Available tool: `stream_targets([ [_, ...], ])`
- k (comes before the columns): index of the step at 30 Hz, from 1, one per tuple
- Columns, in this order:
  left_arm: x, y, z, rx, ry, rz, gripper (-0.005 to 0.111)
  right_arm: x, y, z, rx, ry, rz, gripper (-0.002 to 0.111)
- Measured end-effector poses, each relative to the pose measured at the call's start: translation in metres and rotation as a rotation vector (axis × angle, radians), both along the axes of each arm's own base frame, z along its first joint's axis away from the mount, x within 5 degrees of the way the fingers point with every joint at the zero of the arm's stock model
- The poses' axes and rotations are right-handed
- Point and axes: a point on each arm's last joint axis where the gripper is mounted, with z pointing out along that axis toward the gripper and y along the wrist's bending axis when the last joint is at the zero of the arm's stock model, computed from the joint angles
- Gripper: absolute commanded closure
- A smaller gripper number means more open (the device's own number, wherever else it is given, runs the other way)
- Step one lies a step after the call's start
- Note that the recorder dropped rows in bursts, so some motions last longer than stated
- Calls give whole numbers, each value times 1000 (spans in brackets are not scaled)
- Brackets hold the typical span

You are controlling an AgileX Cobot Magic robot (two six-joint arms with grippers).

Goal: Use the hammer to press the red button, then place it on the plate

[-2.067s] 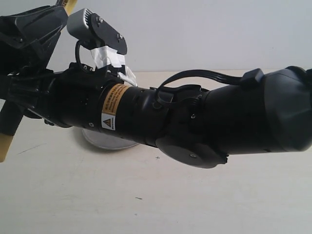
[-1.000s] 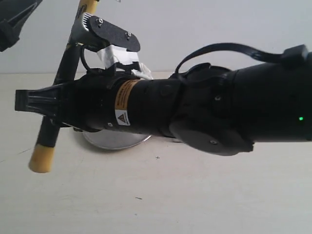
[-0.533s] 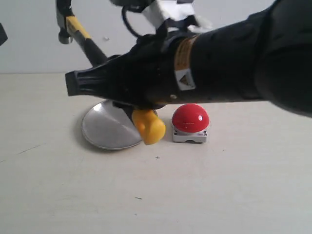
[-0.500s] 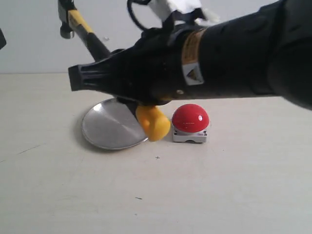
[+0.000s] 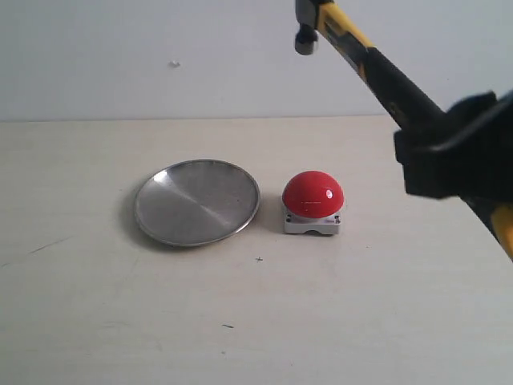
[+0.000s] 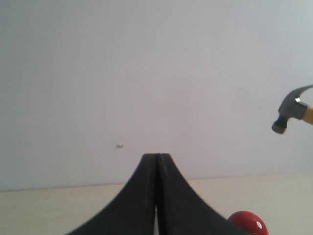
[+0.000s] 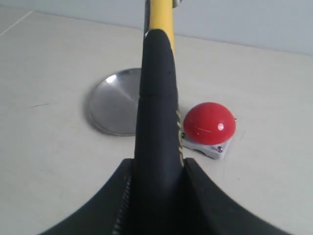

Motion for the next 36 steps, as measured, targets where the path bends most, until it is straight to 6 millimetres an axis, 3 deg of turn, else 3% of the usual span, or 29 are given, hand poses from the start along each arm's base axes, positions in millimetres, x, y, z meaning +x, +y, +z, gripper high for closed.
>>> stream_targets([
  [8, 2, 2, -27, 17, 113, 23, 107, -13, -13, -55, 2, 67, -29, 108],
  [16, 10, -1, -64, -19, 266, 28, 107, -13, -18, -83, 8, 15, -53, 108],
  [24, 11, -1, -68, -74, 298, 31, 107, -12, -20, -114, -46, 56, -76, 108],
  [36, 11, 4, -73, 57, 314, 86, 107, 8, 0, -132, -95, 25, -56, 108],
])
